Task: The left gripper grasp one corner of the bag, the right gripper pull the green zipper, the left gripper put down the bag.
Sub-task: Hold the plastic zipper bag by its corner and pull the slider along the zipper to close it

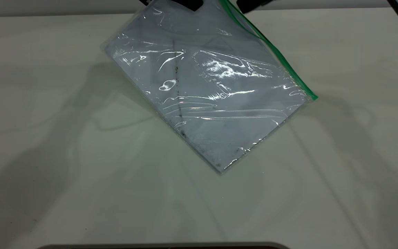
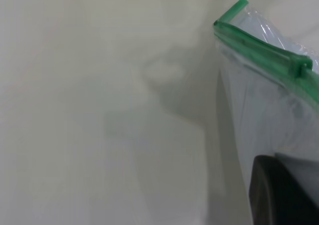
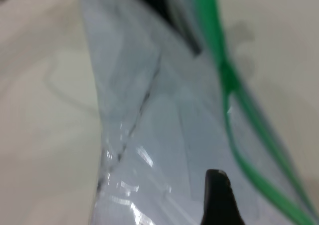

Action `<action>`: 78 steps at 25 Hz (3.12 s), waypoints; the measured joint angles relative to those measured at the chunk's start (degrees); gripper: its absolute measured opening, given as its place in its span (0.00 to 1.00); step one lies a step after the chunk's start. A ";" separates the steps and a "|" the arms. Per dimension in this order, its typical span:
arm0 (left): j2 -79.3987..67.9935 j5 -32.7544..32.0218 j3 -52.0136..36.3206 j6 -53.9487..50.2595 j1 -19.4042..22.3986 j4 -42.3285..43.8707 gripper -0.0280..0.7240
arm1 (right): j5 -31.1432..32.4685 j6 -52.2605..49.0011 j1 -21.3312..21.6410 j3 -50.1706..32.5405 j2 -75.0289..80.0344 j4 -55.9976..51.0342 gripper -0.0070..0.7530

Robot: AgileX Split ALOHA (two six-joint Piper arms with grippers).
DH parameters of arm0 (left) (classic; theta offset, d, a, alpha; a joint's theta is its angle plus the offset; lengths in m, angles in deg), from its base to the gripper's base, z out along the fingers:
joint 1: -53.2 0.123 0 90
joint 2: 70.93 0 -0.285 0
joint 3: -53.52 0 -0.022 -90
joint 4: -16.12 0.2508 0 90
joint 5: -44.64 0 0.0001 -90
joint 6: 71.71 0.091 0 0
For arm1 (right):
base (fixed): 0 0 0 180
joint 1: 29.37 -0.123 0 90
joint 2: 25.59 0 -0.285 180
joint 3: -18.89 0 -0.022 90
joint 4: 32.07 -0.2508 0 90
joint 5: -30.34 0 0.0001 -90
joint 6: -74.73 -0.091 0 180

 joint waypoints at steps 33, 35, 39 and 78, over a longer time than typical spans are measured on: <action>-0.83 0.61 -0.05 -0.60 -4.84 1.54 0.11 | 1.96 6.16 -2.00 0.51 2.26 -3.74 0.11; -0.83 0.61 -0.05 -1.25 -4.70 1.18 0.11 | 1.96 5.80 -1.95 0.58 2.26 -3.58 0.11; -0.83 0.44 -0.10 -1.50 -4.16 0.34 0.11 | 2.67 5.75 -1.64 0.92 2.26 -3.63 0.11; -0.09 0.51 0.01 -2.68 -1.49 2.38 0.11 | -2.49 5.99 -1.16 0.41 3.28 -5.15 0.64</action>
